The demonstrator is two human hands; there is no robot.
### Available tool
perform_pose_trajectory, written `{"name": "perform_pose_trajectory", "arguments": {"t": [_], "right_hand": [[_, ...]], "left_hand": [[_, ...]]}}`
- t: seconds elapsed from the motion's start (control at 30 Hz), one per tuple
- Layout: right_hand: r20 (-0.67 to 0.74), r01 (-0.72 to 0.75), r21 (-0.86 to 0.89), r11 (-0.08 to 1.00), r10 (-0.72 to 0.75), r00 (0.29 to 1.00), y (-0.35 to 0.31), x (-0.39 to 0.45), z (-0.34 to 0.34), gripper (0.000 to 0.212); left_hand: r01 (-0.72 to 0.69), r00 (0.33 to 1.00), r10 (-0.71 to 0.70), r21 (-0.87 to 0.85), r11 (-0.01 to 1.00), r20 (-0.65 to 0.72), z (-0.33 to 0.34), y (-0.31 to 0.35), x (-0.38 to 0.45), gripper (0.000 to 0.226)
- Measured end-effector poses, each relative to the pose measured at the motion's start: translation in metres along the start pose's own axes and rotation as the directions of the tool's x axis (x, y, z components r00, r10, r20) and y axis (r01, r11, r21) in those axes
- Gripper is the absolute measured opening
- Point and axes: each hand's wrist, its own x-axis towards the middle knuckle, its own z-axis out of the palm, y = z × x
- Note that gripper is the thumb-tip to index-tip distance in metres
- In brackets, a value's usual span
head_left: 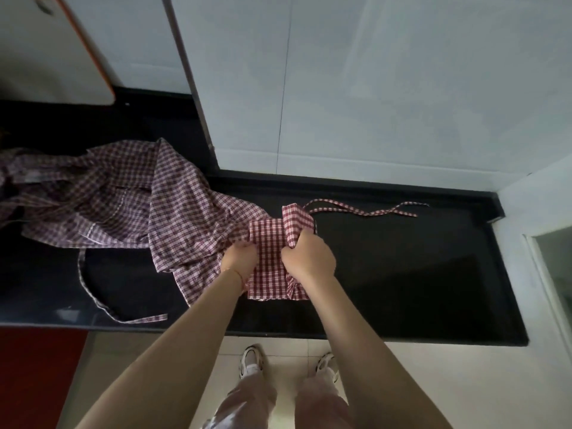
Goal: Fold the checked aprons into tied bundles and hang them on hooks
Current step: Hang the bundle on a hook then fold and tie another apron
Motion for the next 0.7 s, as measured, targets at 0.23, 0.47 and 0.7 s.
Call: {"name": "perform_pose_trajectory", "arguments": {"t": [0.23, 0.47, 0.7], "right_hand": [[0.101, 0.129, 0.07, 0.989, -0.135, 0.986, -0.027, -0.012, 0.063, 0.047], [-0.023, 0.062, 0.252, 0.966, -0.058, 0.998, 0.009, 0.001, 0.036, 0.018], [0.364, -0.419, 0.635, 0.649, 0.228, 0.903, 0.041, 0.009, 0.025, 0.038]], "left_hand": [[0.067, 0.985, -0.012, -0.322, 0.944, 0.172, -0.015, -0.004, 0.003, 0.057], [-0.161, 0.985, 0.155, 0.063, 0.985, 0.081, -0.019, -0.014, 0.009, 0.03], [-0.179, 0.983, 0.183, 0.153, 0.972, -0.013, -0.015, -0.01, 0.005, 0.045]]}}
